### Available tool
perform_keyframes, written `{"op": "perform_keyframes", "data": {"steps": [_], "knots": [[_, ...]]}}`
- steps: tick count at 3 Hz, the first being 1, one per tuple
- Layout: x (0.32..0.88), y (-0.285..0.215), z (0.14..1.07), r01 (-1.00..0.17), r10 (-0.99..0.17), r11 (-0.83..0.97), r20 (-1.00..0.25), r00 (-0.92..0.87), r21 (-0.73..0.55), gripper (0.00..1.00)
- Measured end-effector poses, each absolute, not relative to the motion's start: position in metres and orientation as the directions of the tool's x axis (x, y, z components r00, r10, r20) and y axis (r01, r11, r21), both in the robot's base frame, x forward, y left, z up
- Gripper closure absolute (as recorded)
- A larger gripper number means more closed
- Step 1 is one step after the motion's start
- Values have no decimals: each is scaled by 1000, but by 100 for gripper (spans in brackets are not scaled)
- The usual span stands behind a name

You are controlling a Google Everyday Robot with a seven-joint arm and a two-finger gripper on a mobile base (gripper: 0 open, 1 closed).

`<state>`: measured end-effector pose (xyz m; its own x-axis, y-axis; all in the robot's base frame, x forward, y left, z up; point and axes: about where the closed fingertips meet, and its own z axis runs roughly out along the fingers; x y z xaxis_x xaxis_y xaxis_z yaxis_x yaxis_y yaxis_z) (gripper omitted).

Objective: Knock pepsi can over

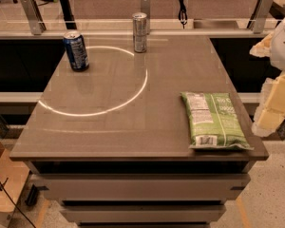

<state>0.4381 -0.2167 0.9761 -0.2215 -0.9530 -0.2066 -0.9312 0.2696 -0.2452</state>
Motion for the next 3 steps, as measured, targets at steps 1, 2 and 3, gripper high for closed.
{"op": "perform_keyframes", "data": {"steps": [1,2,3], "knots": [[438,-217,976,-931,-953,270,-207,-222,-245,0],[441,-211,980,-929,-949,263,-242,-201,-260,0],[453,-188,982,-928,-927,244,-349,-138,-283,0]]}}
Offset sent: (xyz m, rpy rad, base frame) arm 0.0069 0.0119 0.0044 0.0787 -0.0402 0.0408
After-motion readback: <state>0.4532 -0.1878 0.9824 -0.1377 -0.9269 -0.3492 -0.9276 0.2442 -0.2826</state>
